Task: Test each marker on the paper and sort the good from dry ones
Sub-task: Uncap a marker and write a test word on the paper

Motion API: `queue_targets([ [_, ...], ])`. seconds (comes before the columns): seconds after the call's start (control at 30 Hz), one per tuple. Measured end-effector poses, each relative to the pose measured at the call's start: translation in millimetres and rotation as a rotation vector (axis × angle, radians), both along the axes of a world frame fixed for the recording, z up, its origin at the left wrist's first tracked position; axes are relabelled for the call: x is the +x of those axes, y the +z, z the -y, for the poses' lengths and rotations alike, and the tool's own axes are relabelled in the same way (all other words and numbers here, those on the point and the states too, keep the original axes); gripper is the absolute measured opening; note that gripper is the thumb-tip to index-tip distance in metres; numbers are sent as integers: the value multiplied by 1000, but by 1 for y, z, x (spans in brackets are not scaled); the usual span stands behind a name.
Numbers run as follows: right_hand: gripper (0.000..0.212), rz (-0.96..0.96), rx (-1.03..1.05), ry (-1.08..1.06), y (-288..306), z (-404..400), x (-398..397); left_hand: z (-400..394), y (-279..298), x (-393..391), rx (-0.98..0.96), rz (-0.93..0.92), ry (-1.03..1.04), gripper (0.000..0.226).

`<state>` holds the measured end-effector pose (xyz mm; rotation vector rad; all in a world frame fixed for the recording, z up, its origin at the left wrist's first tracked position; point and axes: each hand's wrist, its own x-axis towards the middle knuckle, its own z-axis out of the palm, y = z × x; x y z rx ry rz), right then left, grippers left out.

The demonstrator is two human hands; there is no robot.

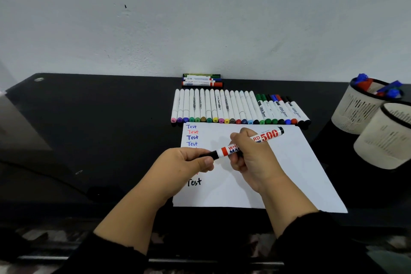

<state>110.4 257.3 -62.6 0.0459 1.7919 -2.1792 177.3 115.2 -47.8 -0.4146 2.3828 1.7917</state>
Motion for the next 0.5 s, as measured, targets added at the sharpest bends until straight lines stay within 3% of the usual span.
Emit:
queue_targets([
  [0.5,21,59,27,-125,9,7,0,-14,-4,-15,-59,-75,112,25],
])
